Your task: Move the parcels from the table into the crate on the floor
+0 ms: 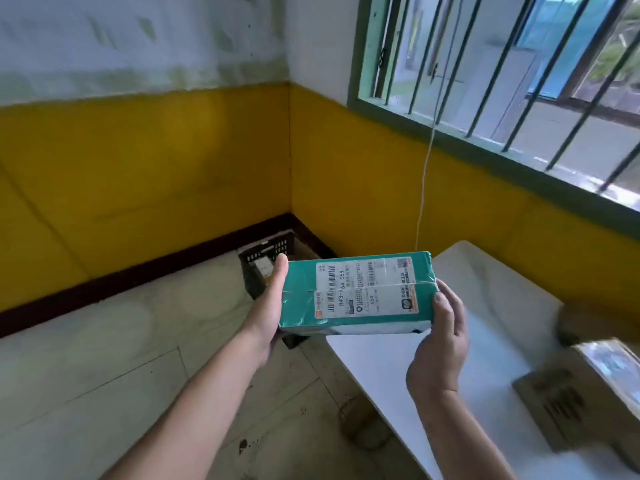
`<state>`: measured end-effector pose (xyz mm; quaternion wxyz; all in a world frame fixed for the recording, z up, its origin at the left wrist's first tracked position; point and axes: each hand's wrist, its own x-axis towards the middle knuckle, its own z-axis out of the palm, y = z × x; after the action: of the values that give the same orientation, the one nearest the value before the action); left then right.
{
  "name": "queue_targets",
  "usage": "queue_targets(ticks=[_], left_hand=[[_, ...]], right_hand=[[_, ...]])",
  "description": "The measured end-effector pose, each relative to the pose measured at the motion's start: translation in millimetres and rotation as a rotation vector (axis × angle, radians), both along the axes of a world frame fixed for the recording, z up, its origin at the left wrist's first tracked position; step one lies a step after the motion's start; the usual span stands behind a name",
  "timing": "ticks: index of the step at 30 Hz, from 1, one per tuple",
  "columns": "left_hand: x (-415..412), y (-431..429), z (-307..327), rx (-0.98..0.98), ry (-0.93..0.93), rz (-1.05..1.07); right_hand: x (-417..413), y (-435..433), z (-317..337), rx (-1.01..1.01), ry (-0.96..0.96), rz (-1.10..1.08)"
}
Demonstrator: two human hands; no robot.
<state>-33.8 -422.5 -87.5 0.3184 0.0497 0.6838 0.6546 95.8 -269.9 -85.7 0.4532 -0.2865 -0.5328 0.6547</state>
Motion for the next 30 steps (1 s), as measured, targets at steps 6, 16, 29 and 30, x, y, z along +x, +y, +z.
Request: queue_targets(ticks=[6,16,29,30], left_hand=[[-124,-77,-7,-0.182,0.001,0.096],[-271,-66,-47,-0.2,0.016,0.068],[-501,57,-139,-0.371,-0.069,-0.115],[-514,64,-141,-0.384,-0.083,-0.141]], right_hand=[[-127,-61,-15,-0.099,-0.119,0.137],[-263,-53,-52,-0.133,-0.264,0.145],[-478,65,-161,-0.409,-0.431,0.005],[-491,71,-165,-0.435,-0.454,0.0]])
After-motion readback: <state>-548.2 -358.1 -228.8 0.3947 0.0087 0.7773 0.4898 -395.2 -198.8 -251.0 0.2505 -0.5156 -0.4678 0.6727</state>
